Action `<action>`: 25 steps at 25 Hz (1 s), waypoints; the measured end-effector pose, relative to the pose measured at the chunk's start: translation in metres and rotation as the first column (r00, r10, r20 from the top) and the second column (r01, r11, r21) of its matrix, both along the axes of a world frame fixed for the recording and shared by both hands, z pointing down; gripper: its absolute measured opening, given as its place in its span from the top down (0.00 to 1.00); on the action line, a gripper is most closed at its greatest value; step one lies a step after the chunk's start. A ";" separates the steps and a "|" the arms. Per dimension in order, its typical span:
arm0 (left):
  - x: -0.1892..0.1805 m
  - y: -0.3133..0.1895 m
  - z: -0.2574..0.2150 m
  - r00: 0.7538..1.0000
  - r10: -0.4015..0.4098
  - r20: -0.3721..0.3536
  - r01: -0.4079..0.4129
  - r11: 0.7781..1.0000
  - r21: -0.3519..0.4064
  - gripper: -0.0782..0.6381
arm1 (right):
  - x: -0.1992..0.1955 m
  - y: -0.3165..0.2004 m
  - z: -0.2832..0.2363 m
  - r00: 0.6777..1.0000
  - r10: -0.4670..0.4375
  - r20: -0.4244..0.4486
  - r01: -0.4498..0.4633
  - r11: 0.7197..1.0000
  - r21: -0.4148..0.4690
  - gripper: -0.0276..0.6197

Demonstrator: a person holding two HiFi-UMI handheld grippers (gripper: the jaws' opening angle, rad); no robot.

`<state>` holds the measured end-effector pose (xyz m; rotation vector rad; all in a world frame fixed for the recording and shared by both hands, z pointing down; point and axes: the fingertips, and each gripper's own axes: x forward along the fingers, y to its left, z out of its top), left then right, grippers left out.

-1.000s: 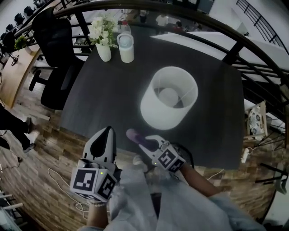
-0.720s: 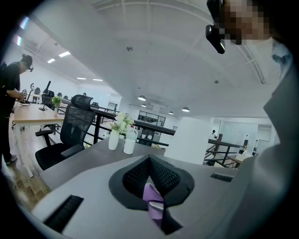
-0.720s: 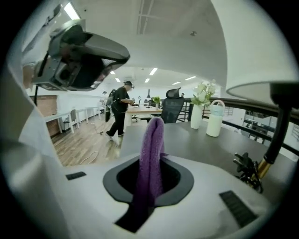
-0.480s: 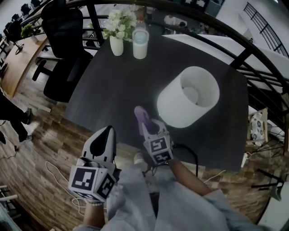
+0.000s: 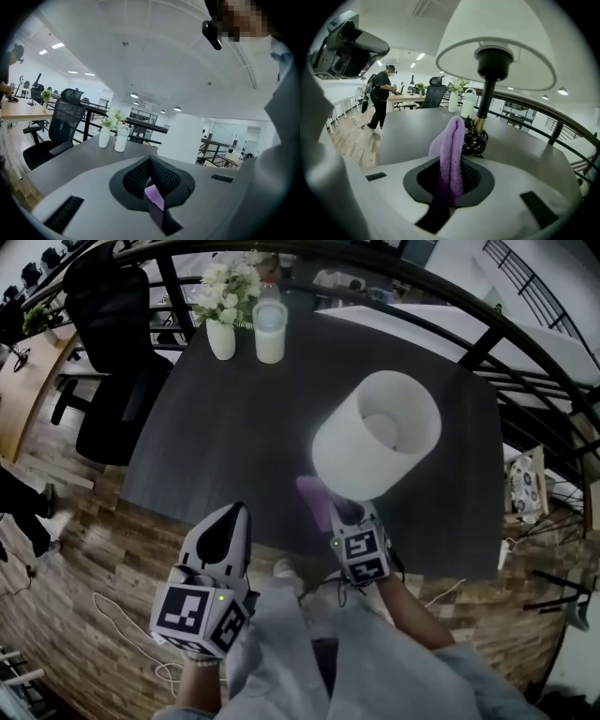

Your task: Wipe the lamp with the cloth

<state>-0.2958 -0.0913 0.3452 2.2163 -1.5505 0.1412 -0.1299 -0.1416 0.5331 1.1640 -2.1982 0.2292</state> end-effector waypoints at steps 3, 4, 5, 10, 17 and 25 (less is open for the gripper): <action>0.018 -0.005 0.000 0.999 0.041 -0.014 -0.041 0.999 0.006 0.87 | 0.026 0.003 -0.003 0.999 0.039 -0.021 -0.039 0.999 -0.002 0.88; 0.024 -0.006 0.001 0.998 0.053 -0.017 -0.053 0.999 0.003 0.87 | 0.034 0.003 -0.004 0.998 0.054 -0.025 -0.054 0.999 -0.002 0.88; 0.029 -0.006 0.001 0.998 0.064 -0.018 -0.064 0.998 -0.001 0.87 | 0.043 0.003 -0.005 0.997 0.069 -0.028 -0.069 0.998 -0.004 0.88; 0.056 -0.010 0.003 0.996 0.091 -0.019 -0.092 0.996 -0.022 0.87 | 0.083 0.003 -0.009 0.992 0.126 -0.018 -0.126 0.992 -0.024 0.88; 0.098 -0.012 -0.001 0.993 0.118 -0.006 -0.118 0.992 -0.050 0.87 | 0.127 0.001 -0.048 0.988 0.142 0.056 -0.141 0.990 -0.012 0.88; 0.129 -0.015 -0.010 0.997 0.080 0.018 -0.079 0.996 -0.035 0.87 | 0.148 0.000 -0.120 0.980 0.088 0.177 -0.096 0.995 0.040 0.88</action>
